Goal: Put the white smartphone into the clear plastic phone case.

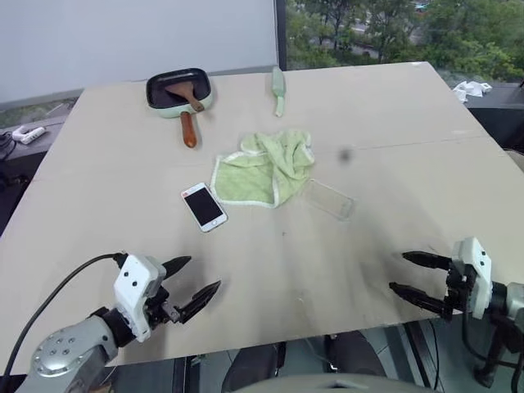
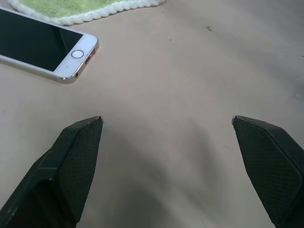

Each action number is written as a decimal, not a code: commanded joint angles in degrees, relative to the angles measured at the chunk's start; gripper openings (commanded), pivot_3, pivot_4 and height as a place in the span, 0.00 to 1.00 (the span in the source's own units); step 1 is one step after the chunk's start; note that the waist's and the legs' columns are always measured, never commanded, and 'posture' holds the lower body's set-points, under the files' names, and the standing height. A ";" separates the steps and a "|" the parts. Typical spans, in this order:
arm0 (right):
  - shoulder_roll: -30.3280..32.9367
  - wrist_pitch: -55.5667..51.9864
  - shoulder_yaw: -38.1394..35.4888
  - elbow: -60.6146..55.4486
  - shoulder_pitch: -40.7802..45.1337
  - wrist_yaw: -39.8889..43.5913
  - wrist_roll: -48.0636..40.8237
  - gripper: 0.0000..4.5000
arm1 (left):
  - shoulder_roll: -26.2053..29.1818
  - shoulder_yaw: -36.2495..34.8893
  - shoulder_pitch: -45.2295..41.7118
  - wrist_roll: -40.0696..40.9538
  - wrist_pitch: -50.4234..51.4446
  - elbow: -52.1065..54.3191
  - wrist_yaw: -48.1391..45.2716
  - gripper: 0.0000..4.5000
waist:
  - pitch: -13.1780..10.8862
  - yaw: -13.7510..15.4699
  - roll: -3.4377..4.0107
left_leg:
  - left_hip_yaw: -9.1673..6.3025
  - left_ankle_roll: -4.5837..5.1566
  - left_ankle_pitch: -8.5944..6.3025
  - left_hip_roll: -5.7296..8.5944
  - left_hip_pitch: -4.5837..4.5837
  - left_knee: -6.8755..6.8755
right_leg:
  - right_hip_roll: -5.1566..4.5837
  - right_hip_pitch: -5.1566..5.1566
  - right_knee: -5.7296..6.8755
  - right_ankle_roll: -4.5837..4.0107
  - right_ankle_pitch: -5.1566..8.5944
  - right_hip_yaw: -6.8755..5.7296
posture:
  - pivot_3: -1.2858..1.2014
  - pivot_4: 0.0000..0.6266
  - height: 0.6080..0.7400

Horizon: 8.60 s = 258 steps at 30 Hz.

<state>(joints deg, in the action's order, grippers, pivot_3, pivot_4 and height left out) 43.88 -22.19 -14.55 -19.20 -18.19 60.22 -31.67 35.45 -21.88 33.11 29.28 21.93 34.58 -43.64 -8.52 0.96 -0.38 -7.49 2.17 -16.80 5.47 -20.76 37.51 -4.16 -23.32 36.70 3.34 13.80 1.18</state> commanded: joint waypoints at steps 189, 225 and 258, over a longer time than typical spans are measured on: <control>-6.93 0.91 37.04 7.03 48.81 12.24 18.90 1.00 | 16.00 -8.07 -14.25 7.04 3.11 -7.88 -23.27 1.00 | -0.17 -1.50 -0.17 | 0.68 -0.12 -0.12 -0.42 -1.06 0.80 | 0.14 -1.30 0.38 -0.21 -0.61 -0.12 | 0.52 0.24 1.00; -9.77 -21.09 16.08 -15.61 39.98 -16.30 3.24 1.00 | -25.73 9.54 -41.08 -18.89 45.73 2.69 56.06 1.00 | 0.09 -1.22 -0.57 | 0.83 -0.15 -0.10 -0.26 -0.92 1.10 | 0.11 -1.29 0.97 -0.18 -0.63 -0.10 | 0.52 0.24 1.00; -3.01 -17.53 11.44 -17.25 33.00 -11.32 -8.37 1.00 | -36.89 12.06 -48.12 -28.75 48.23 -8.37 58.28 1.00 | 0.48 0.06 -0.43 | 0.83 -0.15 -0.10 -0.27 -0.81 1.13 | 0.09 -1.12 0.96 -0.17 -0.62 -0.12 | 0.52 0.24 1.00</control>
<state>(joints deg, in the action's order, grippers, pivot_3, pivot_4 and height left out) 40.64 -40.97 -1.76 -35.42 14.46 48.99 -39.41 -0.50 -10.81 -16.24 1.09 68.54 28.89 14.39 -8.04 1.01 -0.81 -6.65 2.02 -16.90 5.21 -21.56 38.64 -4.07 -24.42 37.65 3.17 13.18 1.07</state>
